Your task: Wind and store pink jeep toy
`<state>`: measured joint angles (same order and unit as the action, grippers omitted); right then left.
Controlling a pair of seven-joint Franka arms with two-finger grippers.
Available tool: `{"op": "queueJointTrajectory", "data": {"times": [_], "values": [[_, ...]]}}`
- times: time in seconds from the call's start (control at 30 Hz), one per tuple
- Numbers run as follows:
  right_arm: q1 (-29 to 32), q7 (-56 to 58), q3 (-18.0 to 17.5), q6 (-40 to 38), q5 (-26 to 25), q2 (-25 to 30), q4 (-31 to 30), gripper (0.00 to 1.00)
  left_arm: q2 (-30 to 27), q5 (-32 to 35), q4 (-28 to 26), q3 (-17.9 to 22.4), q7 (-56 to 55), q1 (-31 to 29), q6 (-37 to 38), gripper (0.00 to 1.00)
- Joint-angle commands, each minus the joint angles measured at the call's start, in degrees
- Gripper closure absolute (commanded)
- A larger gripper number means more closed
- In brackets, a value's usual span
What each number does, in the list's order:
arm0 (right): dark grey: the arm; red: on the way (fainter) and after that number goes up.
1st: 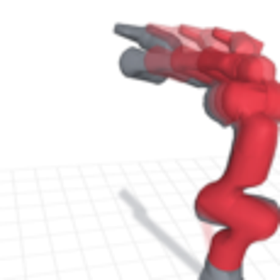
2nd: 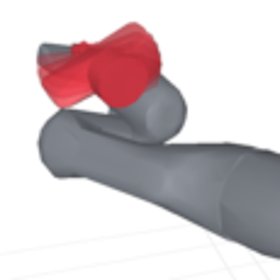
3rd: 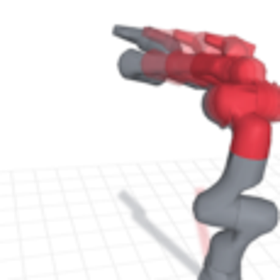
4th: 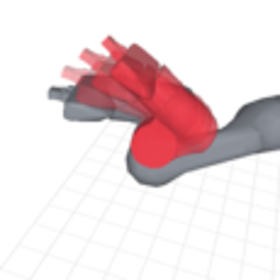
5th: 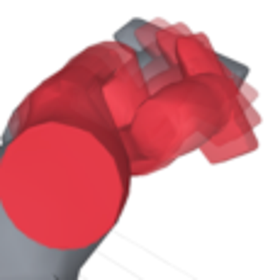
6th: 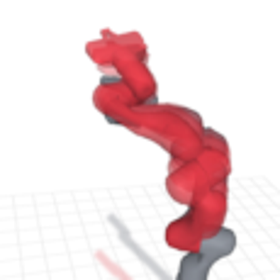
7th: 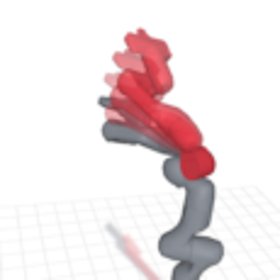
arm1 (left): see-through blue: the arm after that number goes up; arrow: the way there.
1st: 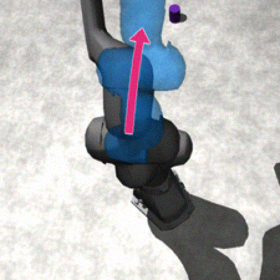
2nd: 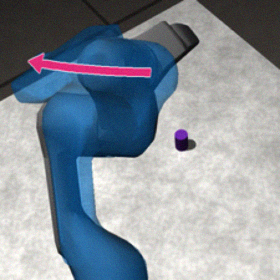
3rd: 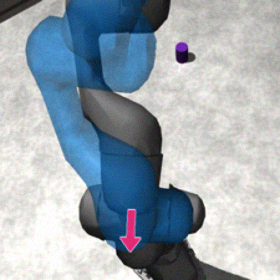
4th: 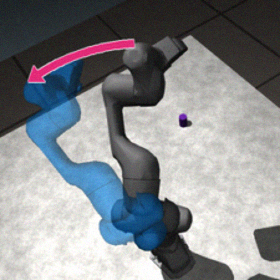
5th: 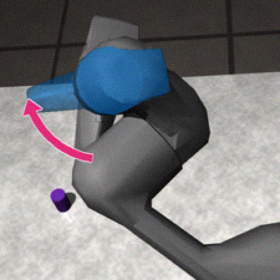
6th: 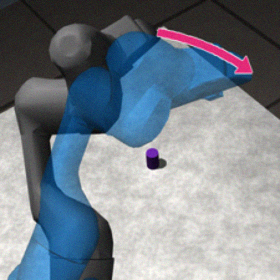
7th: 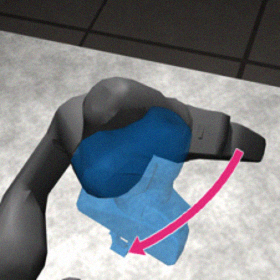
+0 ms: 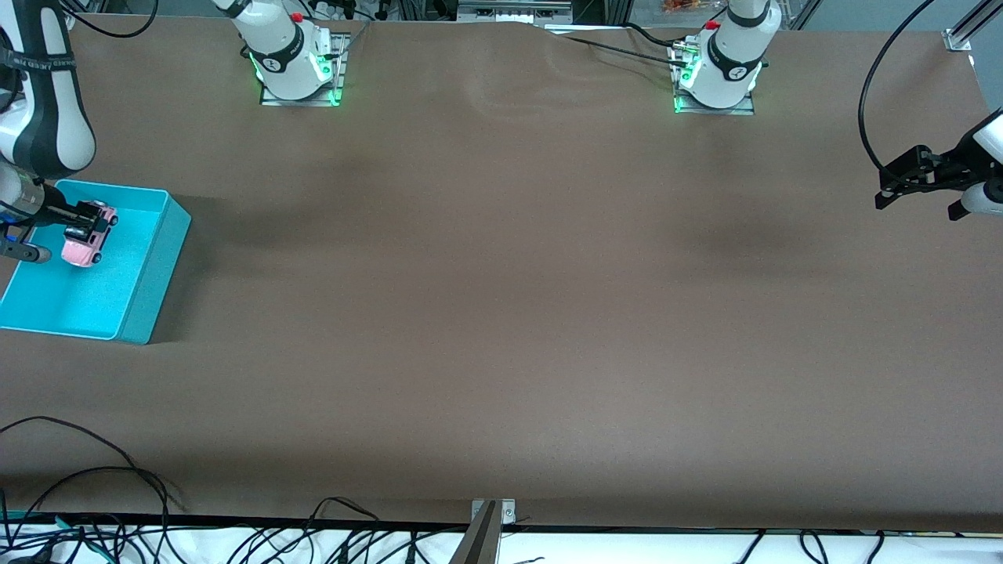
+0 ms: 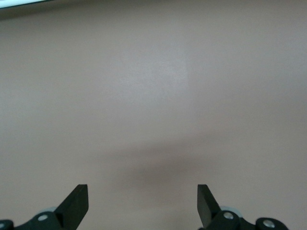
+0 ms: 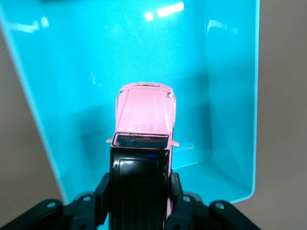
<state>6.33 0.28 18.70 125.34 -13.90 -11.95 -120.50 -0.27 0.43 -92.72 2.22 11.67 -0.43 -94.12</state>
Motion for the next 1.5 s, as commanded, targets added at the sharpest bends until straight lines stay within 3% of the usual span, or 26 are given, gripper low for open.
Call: {"op": "queueJointTrajectory", "data": {"times": [0.0,0.2,0.57,0.63,0.7,0.77,0.83,0.9,1.13,1.47], "values": [[0.6,0.9,2.1,3.0,-1.7,-3.3,-0.4,1.0,0.9,-0.5,2.0,-0.1,-0.2,-0.3,1.4,0.0],[1.1,0.9,2.5,6.7,-4.8,-5.9,-1.8,1.0,0.9,-0.5,2.0,-0.1,-0.2,-0.3,1.4,0.0],[1.3,0.7,3.4,11.1,-5.0,-9.6,-2.3,1.0,0.9,-0.5,2.0,-0.1,-0.2,-0.3,1.4,0.0],[1.3,0.2,3.4,11.1,-5.0,-9.9,-2.3,0.69,0.9,-0.5,2.0,-0.1,-0.2,-0.3,1.4,0.0],[1.3,0.0,3.4,11.0,-5.0,-10.0,-2.3,0.59,0.9,-0.5,2.0,-0.1,-0.2,-0.3,1.4,0.0],[1.3,-0.1,3.4,11.0,-4.9,-10.0,-2.4,0.3,0.9,-0.5,2.0,-0.1,-0.2,-0.3,1.4,0.0],[1.2,-0.2,3.4,10.7,-4.9,-9.9,-2.4,0.19,0.9,-0.5,2.0,-0.1,-0.2,-0.3,1.4,0.0],[1.2,-0.2,3.4,10.6,-4.9,-9.9,-2.4,0.0,0.9,-0.5,2.0,-0.1,-0.2,-0.3,1.4,0.0],[1.1,0.2,3.3,10.0,-4.9,-9.0,-2.4,0.0,0.9,-0.5,2.0,-0.1,-0.2,-0.3,1.4,0.0],[-0.3,0.1,0.4,-1.8,-4.9,-0.6,-1.6,0.0,0.9,-0.5,2.0,-0.1,-0.2,-0.4,1.4,0.0]]}}
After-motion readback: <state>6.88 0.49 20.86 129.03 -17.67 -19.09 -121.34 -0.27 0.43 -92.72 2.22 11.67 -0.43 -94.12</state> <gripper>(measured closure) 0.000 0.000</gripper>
